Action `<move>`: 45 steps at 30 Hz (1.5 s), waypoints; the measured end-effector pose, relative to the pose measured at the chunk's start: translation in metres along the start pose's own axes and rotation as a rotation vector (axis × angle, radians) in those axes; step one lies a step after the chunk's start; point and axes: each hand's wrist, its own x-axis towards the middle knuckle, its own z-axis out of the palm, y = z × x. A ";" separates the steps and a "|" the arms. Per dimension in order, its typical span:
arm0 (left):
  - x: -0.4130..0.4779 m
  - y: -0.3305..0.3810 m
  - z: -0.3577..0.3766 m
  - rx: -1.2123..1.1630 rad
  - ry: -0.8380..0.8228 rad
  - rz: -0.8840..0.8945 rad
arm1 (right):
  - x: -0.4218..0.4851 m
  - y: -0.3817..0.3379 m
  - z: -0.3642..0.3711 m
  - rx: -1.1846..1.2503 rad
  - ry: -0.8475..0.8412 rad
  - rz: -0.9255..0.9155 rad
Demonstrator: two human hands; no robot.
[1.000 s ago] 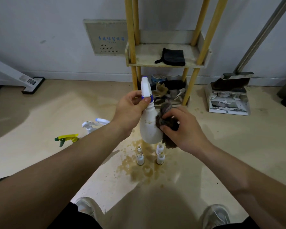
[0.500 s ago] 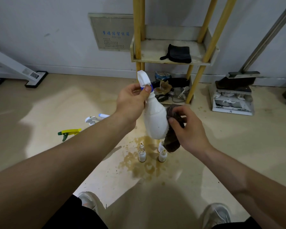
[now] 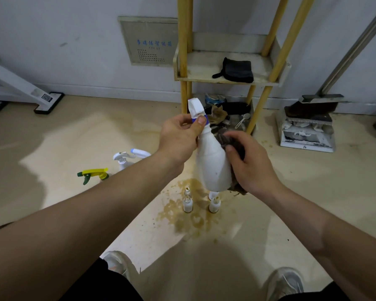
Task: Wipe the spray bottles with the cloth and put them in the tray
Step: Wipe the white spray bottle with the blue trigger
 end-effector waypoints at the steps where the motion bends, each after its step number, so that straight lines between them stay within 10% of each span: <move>1: -0.002 -0.001 0.002 0.011 -0.015 0.005 | 0.000 -0.002 0.000 0.007 -0.016 -0.003; 15: -0.018 0.002 0.015 0.044 -0.110 0.048 | 0.008 -0.016 -0.006 0.224 0.029 0.017; 20: -0.019 -0.004 0.009 0.412 -0.113 0.272 | 0.019 -0.015 -0.018 0.321 0.094 0.052; 28: -0.015 -0.010 -0.009 0.311 -0.561 -0.142 | 0.028 -0.020 -0.033 0.505 0.166 0.182; 36: -0.019 -0.004 -0.001 0.049 -0.442 -0.131 | 0.021 -0.034 -0.026 0.739 0.106 0.278; 45: -0.014 -0.001 -0.003 -0.086 -0.262 -0.155 | -0.013 -0.028 0.000 0.392 0.080 -0.132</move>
